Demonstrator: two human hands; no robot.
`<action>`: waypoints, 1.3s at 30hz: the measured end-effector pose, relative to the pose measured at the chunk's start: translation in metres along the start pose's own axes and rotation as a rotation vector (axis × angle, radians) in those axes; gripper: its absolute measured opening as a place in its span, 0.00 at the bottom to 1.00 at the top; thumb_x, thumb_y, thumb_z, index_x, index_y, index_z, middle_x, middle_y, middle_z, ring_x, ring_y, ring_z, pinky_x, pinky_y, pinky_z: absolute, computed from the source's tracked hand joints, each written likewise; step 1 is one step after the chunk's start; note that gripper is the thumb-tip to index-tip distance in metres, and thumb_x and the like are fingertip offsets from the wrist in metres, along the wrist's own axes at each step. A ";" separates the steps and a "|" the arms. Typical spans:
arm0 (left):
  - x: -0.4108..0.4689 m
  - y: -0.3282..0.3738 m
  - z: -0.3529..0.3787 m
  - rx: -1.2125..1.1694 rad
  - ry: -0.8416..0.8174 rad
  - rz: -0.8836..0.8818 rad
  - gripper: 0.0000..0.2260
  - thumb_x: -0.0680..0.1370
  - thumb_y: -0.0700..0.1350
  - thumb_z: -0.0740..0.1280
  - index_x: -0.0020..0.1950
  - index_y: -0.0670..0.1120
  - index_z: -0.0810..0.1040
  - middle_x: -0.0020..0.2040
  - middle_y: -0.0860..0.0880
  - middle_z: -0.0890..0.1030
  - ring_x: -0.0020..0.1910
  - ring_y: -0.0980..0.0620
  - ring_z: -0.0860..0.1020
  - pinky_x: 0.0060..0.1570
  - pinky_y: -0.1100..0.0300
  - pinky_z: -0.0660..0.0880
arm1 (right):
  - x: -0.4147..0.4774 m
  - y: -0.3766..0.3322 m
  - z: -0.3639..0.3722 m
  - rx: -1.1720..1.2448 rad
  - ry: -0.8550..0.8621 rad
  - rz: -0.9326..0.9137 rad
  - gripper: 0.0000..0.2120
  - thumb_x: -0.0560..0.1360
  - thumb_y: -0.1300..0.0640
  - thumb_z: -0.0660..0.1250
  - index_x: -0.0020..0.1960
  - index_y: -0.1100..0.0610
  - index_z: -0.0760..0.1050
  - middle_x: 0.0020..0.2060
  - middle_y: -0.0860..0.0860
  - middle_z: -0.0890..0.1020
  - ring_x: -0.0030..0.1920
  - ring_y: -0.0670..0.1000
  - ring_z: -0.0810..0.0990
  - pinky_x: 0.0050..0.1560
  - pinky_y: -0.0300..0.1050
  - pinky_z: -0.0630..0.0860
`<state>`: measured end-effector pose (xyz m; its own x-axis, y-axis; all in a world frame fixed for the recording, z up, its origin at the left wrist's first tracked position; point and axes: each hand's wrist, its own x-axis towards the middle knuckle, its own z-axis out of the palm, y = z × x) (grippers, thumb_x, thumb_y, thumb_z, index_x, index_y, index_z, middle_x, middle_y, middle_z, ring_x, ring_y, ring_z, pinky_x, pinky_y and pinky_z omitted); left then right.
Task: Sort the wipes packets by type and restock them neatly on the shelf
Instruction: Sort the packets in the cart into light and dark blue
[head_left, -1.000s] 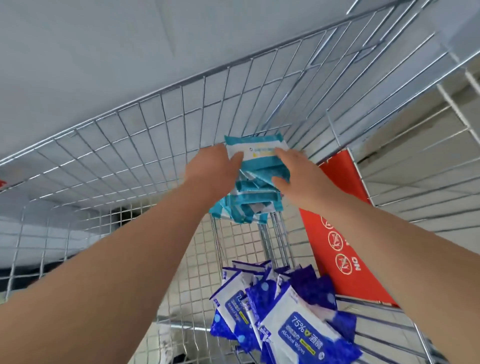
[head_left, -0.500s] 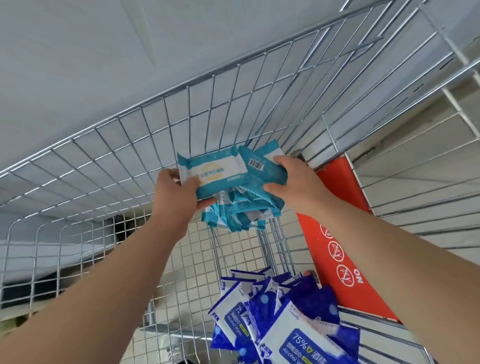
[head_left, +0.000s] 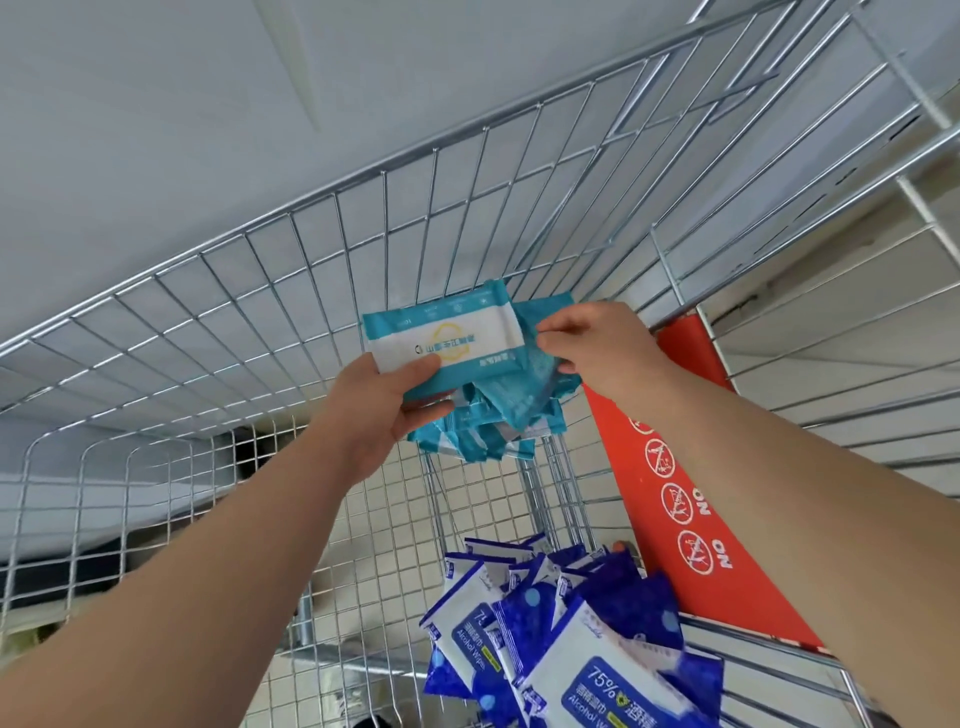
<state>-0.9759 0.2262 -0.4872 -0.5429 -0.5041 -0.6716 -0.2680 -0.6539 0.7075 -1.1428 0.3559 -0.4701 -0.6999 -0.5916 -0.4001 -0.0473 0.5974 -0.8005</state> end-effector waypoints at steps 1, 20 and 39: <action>0.001 0.000 0.004 -0.021 -0.006 -0.006 0.11 0.78 0.37 0.66 0.60 0.40 0.75 0.55 0.41 0.83 0.50 0.43 0.83 0.47 0.50 0.82 | -0.001 -0.001 0.001 0.082 -0.039 0.035 0.06 0.75 0.65 0.68 0.49 0.58 0.80 0.43 0.52 0.82 0.47 0.50 0.82 0.49 0.43 0.81; -0.011 -0.014 -0.018 -0.187 0.159 0.005 0.10 0.79 0.34 0.64 0.58 0.43 0.74 0.51 0.45 0.82 0.48 0.48 0.82 0.36 0.53 0.82 | 0.022 0.013 0.014 -0.453 -0.122 -0.043 0.38 0.66 0.55 0.76 0.71 0.51 0.63 0.62 0.56 0.70 0.62 0.57 0.70 0.63 0.53 0.71; -0.008 -0.022 -0.036 -0.106 0.140 0.022 0.10 0.79 0.35 0.64 0.57 0.46 0.75 0.53 0.46 0.83 0.52 0.47 0.82 0.43 0.52 0.82 | 0.041 0.001 0.011 -0.795 -0.347 -0.097 0.42 0.66 0.45 0.76 0.74 0.50 0.58 0.70 0.56 0.63 0.69 0.56 0.62 0.68 0.55 0.64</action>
<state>-0.9373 0.2239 -0.5053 -0.4300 -0.5876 -0.6855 -0.1674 -0.6942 0.7001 -1.1643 0.3264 -0.4924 -0.4165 -0.7134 -0.5636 -0.6692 0.6601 -0.3411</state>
